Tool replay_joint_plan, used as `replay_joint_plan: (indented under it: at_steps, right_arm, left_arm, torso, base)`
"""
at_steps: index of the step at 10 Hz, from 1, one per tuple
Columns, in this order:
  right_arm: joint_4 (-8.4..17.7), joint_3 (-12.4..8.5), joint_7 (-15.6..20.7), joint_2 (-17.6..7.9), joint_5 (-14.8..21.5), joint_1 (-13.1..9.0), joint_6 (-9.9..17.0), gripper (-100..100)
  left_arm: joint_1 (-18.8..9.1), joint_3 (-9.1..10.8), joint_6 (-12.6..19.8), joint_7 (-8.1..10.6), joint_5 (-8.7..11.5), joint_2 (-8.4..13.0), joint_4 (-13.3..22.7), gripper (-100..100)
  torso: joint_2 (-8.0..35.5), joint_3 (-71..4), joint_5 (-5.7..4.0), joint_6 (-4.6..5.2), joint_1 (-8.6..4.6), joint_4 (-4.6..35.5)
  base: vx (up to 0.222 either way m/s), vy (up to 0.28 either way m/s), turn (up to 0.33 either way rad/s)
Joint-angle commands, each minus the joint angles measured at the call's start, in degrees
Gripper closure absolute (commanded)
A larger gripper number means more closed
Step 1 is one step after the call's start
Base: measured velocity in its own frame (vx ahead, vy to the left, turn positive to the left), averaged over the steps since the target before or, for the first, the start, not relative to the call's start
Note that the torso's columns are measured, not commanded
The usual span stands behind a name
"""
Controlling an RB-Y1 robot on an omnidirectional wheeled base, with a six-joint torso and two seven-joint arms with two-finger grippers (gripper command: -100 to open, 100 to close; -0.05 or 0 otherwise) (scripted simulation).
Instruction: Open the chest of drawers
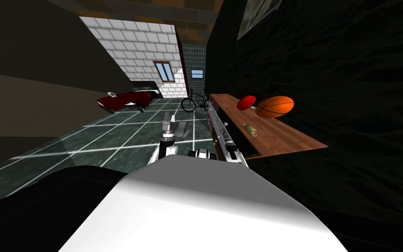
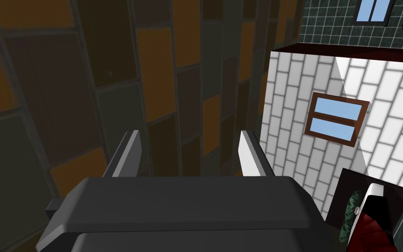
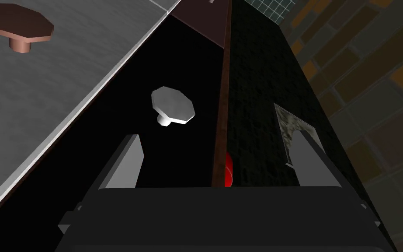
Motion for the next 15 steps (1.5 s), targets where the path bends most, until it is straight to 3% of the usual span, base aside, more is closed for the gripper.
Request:
replay_joint_plan:
  at_steps: [1,4,5,8,9,10,11,12,13,14,15]
  right_arm:
    - [1.5,0.49,0.27,-0.6,2.7,-0.33,3.42,-100]
    - [5.6,1.0,1.05,-1.1,7.44,-1.29,8.36,-100]
    - [5.6,1.0,1.05,-1.1,7.54,-1.29,8.51,-100]
    - [10.04,1.52,1.86,-1.68,12.42,-2.32,12.54,-100]
    - [10.04,1.52,1.86,-1.68,12.42,-2.32,13.74,-100]
    - [12.37,1.77,2.28,-2.02,14.75,-2.86,15.78,-100]
    - [12.37,1.77,2.28,-2.02,14.87,-2.86,16.39,-100]
    - [14.77,2.02,2.69,-2.4,17.21,-3.41,18.6,-100]
    - [14.77,2.02,2.69,-2.4,17.31,-3.41,19.05,-100]
    - [17.05,2.27,3.12,-2.8,19.5,-3.98,21.32,-100]
    - [17.23,2.27,3.12,-2.8,19.73,-3.98,21.71,-100]
  left_arm:
    - [0.0,0.0,0.0,0.0,0.0,0.0,0.0,0]
    - [0.0,0.0,0.0,0.0,0.0,0.0,0.0,0]
    - [0.0,0.0,0.0,0.0,0.0,0.0,0.0,0]
    - [0.0,0.0,0.0,0.0,0.0,0.0,0.0,0]
    - [0.0,0.0,0.0,0.0,0.0,0.0,0.0,0]
    - [0.0,0.0,0.0,0.0,0.0,0.0,0.0,0]
    - [0.0,0.0,0.0,0.0,0.0,0.0,0.0,0]
    - [0.0,0.0,0.0,0.0,0.0,0.0,0.0,0]
    - [0.0,0.0,0.0,0.0,0.0,0.0,0.0,0]
    - [0.0,0.0,0.0,0.0,0.0,0.0,0.0,0]
    - [0.0,0.0,0.0,0.0,0.0,0.0,0.0,0]
  torso:
    - [-0.09,-0.04,0.0,-0.02,0.06,-0.02]
    - [-0.17,-0.11,0.02,-0.01,0.08,-0.05]
    - [-0.21,-0.12,0.03,-0.01,0.17,-0.06]
    - [-0.13,-0.07,0.0,-0.02,0.02,-0.03]
    - [-0.2,-0.11,0.02,-0.02,0.12,-0.05]
    - [-0.12,-0.08,0.03,-0.01,0.12,-0.04]
    - [-0.17,-0.09,0.03,-0.01,0.16,-0.05]
    - [-0.12,-0.07,0.02,0.0,0.05,-0.04]
    - [-0.18,-0.1,0.01,-0.01,0.1,-0.05]
    - [-0.16,-0.09,0.01,-0.02,0.04,-0.04]
    - [-0.18,-0.1,0.0,-0.01,0.07,-0.05]
  base:
    - [0.055,0.055,0.002]
    - [0.071,0.064,0.005]
    - [0.07,0.073,0.0]
    - [0.07,0.058,0.004]
    - [0.06,0.069,0.003]
    - [0.078,0.084,0.003]
    - [0.064,0.061,0.002]
    - [0.084,0.074,0.007]
    - [0.073,0.058,-0.003]
    - [0.08,0.057,0.008]
    - [0.061,0.051,0.001]
